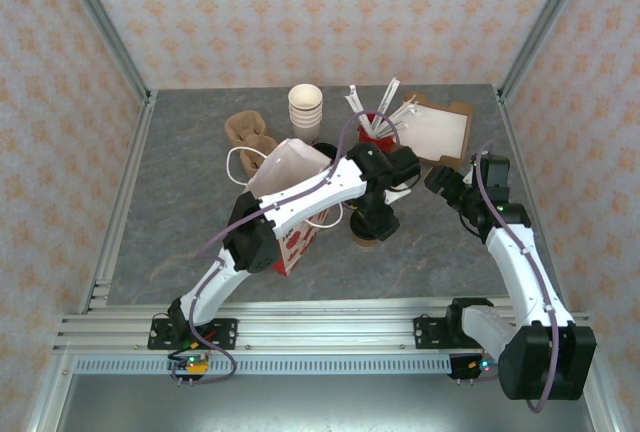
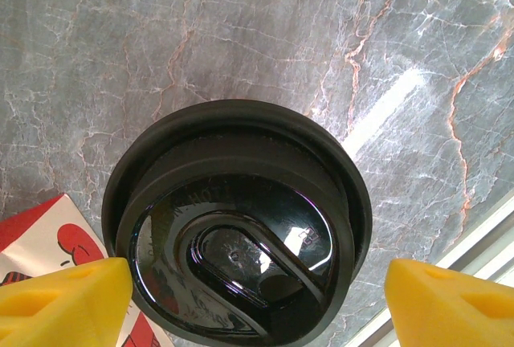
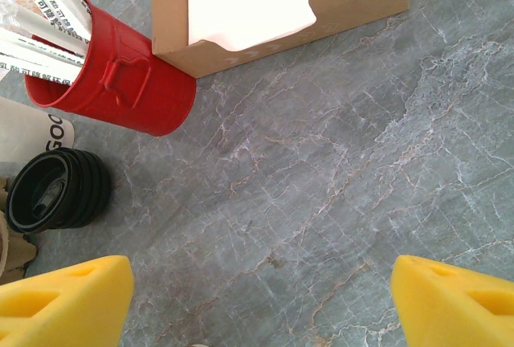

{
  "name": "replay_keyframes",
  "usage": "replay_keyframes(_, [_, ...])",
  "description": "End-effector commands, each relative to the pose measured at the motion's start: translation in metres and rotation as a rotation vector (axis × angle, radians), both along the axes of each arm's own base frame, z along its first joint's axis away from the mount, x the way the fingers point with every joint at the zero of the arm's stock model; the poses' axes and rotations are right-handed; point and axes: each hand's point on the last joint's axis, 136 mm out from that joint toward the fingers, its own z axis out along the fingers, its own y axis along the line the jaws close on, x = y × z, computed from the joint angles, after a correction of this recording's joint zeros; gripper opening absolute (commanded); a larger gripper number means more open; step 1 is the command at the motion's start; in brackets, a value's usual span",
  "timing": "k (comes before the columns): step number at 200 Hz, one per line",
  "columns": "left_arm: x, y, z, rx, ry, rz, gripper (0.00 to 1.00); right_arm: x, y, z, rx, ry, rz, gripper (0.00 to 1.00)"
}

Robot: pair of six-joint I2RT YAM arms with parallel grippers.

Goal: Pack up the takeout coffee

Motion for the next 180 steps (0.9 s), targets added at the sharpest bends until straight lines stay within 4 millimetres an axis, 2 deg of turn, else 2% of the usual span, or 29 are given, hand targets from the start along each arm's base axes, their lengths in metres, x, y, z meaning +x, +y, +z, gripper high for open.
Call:
replay_keyframes(1, [0.003,0.006,0.004,0.018,-0.003,-0.016,0.83,-0.005,0.000,-0.008,-0.018,0.021,0.011,0.84])
replay_keyframes(54, [0.005,0.009,0.006,0.028,-0.024,-0.019,0.90,-0.005,0.002,-0.011,-0.012,0.027,0.018,0.84])
replay_keyframes(114, [0.000,0.004,0.016,-0.024,-0.013,-0.017,0.88,-0.004,0.002,-0.014,-0.013,0.034,0.021,0.84])
replay_keyframes(180, [0.003,0.011,0.022,-0.001,-0.045,-0.018,0.87,-0.004,0.003,-0.015,-0.010,0.038,0.027,0.84])
